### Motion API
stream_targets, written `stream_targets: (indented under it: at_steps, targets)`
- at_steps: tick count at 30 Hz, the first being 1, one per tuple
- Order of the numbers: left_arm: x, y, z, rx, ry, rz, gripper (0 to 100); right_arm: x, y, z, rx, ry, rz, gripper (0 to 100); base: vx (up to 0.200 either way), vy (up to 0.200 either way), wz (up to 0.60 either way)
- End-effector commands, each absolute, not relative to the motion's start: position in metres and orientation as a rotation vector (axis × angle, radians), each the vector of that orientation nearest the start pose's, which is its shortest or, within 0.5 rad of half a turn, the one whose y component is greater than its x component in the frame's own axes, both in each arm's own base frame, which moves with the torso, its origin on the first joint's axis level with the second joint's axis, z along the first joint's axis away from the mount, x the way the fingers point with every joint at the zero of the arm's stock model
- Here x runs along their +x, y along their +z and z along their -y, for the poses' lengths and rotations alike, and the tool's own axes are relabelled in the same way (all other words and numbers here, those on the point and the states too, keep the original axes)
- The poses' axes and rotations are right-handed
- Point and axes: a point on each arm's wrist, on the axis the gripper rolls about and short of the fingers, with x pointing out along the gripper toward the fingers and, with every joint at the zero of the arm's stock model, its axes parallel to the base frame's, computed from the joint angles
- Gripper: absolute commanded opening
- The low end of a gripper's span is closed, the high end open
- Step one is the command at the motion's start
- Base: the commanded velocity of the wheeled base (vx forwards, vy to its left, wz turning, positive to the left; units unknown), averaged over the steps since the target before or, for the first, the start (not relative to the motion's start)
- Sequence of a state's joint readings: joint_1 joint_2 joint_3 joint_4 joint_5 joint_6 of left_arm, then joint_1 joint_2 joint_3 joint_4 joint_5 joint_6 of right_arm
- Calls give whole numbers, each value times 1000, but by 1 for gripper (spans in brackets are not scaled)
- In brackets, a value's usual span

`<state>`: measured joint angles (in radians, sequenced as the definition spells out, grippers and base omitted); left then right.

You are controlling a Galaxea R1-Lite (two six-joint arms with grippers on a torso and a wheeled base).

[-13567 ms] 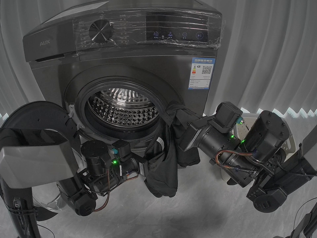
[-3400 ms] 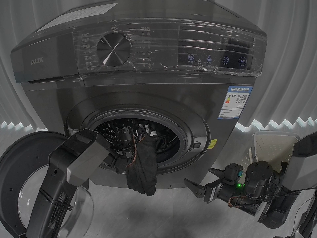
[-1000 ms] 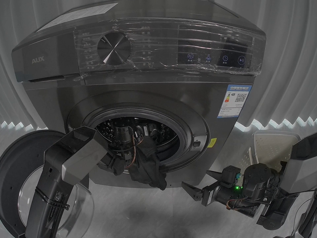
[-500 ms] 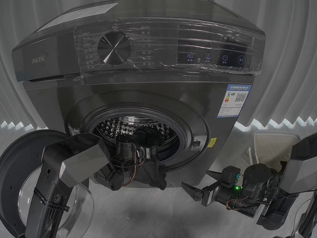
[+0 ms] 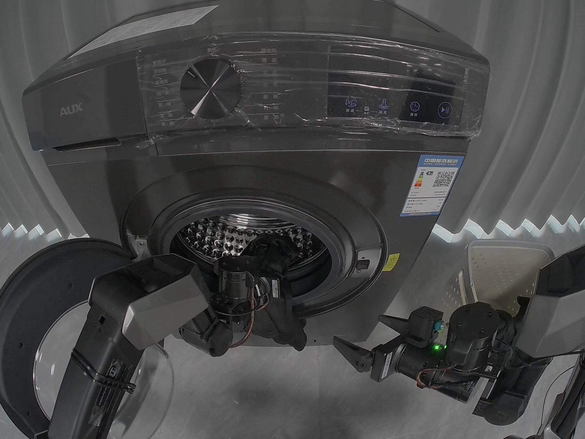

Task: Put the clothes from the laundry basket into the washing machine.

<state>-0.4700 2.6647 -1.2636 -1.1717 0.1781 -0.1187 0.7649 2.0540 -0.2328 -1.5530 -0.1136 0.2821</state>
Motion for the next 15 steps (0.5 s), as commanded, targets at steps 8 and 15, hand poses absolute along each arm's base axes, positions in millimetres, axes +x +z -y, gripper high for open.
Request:
stream_targets:
  at_steps: [8,15]
  targets:
    - [440,-14,212,-90,-256,-111,0,195,51,-184,157,608,-331,100,0,0,0]
    - [468,19,206,-126,-171,31,0,195,51,-184,159,609,-328,100,0,0,0]
